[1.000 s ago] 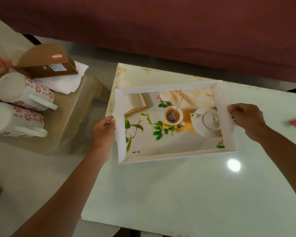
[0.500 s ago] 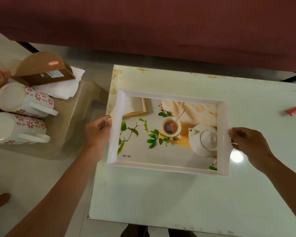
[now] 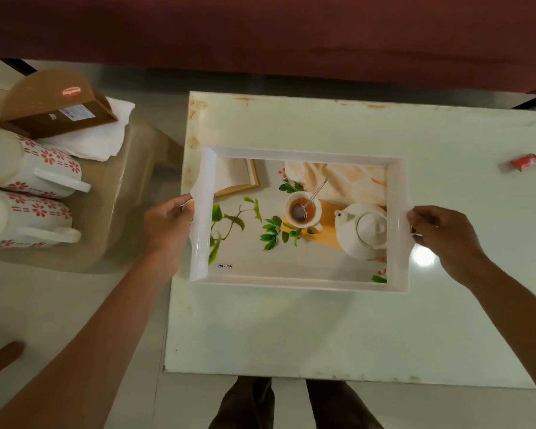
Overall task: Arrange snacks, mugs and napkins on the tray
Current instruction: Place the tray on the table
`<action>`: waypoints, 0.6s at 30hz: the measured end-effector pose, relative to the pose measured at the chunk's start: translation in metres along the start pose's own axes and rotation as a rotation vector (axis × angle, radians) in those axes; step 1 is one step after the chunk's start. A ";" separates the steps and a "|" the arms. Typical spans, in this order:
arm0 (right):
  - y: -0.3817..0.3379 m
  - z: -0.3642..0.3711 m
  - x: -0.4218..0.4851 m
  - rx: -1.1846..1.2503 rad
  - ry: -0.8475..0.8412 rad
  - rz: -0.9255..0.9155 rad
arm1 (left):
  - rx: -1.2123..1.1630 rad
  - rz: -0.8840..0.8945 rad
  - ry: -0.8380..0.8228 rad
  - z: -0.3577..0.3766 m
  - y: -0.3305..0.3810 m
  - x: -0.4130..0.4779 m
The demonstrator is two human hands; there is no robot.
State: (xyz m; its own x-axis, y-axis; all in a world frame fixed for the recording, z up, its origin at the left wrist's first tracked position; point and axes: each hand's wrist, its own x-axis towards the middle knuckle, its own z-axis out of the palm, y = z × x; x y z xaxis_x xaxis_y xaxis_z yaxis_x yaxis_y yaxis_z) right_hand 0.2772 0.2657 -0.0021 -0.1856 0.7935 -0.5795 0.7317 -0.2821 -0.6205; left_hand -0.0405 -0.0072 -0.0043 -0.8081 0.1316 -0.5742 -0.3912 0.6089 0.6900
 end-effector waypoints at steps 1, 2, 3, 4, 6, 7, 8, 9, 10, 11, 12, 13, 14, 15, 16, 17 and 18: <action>0.000 0.000 0.000 -0.001 -0.001 0.003 | 0.003 -0.008 -0.005 -0.001 -0.002 -0.001; -0.001 0.000 0.001 -0.003 -0.002 0.003 | 0.006 -0.013 -0.007 -0.001 -0.002 0.000; 0.000 0.000 0.001 -0.007 -0.005 0.005 | 0.014 -0.019 -0.010 -0.001 -0.002 0.000; 0.001 0.001 0.001 -0.011 -0.006 0.009 | 0.019 -0.024 -0.011 -0.001 -0.004 0.001; 0.002 0.001 0.001 -0.015 -0.003 0.013 | 0.017 -0.032 -0.013 0.000 -0.006 0.003; 0.002 0.002 0.001 -0.013 -0.001 0.016 | 0.018 -0.037 -0.009 0.000 -0.007 0.004; 0.003 0.002 0.001 -0.010 0.002 0.016 | 0.017 -0.039 -0.004 0.000 -0.008 0.005; 0.003 0.003 0.001 -0.011 0.004 0.014 | 0.019 -0.040 -0.002 0.000 -0.009 0.005; 0.003 0.003 0.001 -0.014 0.005 0.013 | 0.026 -0.042 0.000 -0.001 -0.010 0.006; 0.003 0.003 0.000 -0.017 0.006 0.012 | 0.034 -0.045 0.000 -0.001 -0.011 0.006; 0.003 0.003 0.000 -0.017 0.008 0.012 | 0.039 -0.045 -0.001 -0.001 -0.011 0.006; 0.003 0.003 0.000 -0.019 0.009 0.011 | 0.042 -0.044 0.000 -0.001 -0.010 0.006; 0.002 0.003 -0.001 -0.025 0.009 0.010 | 0.044 -0.041 0.003 0.000 -0.010 0.006; 0.002 0.003 -0.001 -0.035 0.010 0.008 | 0.041 -0.037 0.007 0.000 -0.010 0.005; 0.001 0.003 -0.002 -0.047 0.014 0.005 | 0.035 -0.030 0.010 0.001 -0.010 0.005; 0.001 0.003 -0.003 -0.062 0.023 0.003 | 0.030 -0.021 0.013 0.002 -0.011 0.004; 0.000 0.004 -0.004 -0.079 0.034 0.000 | 0.027 -0.011 0.017 0.002 -0.011 0.002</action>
State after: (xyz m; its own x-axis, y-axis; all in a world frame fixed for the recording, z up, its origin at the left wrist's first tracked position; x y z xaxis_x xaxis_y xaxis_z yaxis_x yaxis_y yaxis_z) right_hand 0.2756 0.2605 -0.0014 -0.1640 0.8117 -0.5605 0.7816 -0.2397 -0.5759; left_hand -0.0370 -0.0127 -0.0138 -0.8109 0.1117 -0.5744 -0.3887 0.6309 0.6714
